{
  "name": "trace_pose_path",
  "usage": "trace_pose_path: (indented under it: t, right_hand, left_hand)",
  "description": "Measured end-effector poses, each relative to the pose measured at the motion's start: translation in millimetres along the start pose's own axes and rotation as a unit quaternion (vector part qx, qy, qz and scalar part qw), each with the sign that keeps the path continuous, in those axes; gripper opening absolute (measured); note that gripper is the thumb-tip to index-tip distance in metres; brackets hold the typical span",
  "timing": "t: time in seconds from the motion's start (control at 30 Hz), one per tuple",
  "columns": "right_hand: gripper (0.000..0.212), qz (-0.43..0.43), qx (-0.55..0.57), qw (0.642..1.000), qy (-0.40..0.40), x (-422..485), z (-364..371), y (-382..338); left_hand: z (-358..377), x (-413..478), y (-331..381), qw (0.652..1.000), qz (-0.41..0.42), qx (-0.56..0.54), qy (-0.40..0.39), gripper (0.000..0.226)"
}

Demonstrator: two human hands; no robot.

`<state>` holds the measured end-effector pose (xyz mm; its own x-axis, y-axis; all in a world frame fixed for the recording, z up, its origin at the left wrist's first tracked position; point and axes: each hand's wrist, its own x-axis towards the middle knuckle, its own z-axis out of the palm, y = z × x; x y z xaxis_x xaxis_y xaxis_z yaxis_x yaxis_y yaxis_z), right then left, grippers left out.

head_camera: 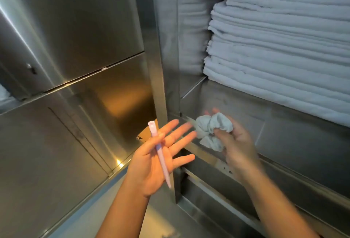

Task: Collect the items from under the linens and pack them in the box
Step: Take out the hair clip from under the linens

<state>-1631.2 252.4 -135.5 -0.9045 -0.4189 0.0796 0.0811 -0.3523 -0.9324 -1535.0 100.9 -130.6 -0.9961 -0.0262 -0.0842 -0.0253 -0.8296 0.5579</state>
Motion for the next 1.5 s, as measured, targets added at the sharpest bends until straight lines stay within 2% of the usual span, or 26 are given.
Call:
trace_pose_path:
  t: [0.07, 0.1, 0.17, 0.27, 0.33, 0.43, 0.57, 0.87, 1.1, 1.37, 1.5]
  right_hand:
    - [0.052, -0.081, -0.134, 0.987, -0.048, -16.2, 25.3, 2.3]
    - [0.058, -0.131, -0.213, 0.965, -0.08, -23.7, 38.0, 3.2]
    - [0.062, -0.232, -0.369, 0.887, -0.148, -34.7, 60.2, 8.5]
    - [0.056, -0.323, -0.503, 0.77, -0.222, -49.0, 93.8, 16.8]
    - [0.051, -0.348, -0.547, 0.723, -0.24, -57.4, 116.4, 21.4]
    - [0.056, -0.387, -0.572, 0.672, -0.269, -65.7, 146.7, 35.0]
    - [0.075, -0.416, -0.575, 0.634, -0.309, -75.9, 189.6, 57.2]
    - [0.08, -0.469, -0.532, 0.596, -0.377, -105.4, 283.1, 109.9]
    - [0.071, -0.489, -0.514, 0.562, -0.425, -100.5, 339.2, 146.2]
    - [0.065, -0.5, -0.488, 0.574, -0.427, -36.5, 416.9, 185.8]
    - [0.06, -0.508, -0.456, 0.601, -0.416, 6.4, 466.2, 197.6]
  left_hand:
    - [-11.7, -24.1, 8.4, 1.0, 0.014, -0.001, 0.013, 0.04]
    - [-17.2, -36.4, 13.6, 1.0, 0.021, -0.003, 0.02, 0.041]
    - [-28.3, -59.8, 25.2, 0.999, 0.037, -0.006, 0.037, 0.041]
    - [-43.3, -93.9, 42.6, 0.996, 0.063, 0.003, 0.068, 0.044]
    - [-52.1, -116.5, 53.3, 0.993, 0.078, 0.003, 0.087, 0.044]
    - [-65.3, -151.7, 68.7, 0.988, 0.102, 0.002, 0.116, 0.043]
    - [-85.3, -201.3, 85.6, 0.98, 0.138, -0.014, 0.144, 0.043]
    - [-131.3, -303.3, 109.6, 0.958, 0.189, -0.049, 0.21, 0.046]
    - [-168.7, -331.4, 133.2, 0.941, 0.252, -0.079, 0.212, 0.044]
    - [-212.4, -311.3, 208.7, 0.923, 0.285, -0.069, 0.25, 0.045]
    - [-229.9, -296.0, 262.5, 0.915, 0.303, -0.047, 0.263, 0.042]
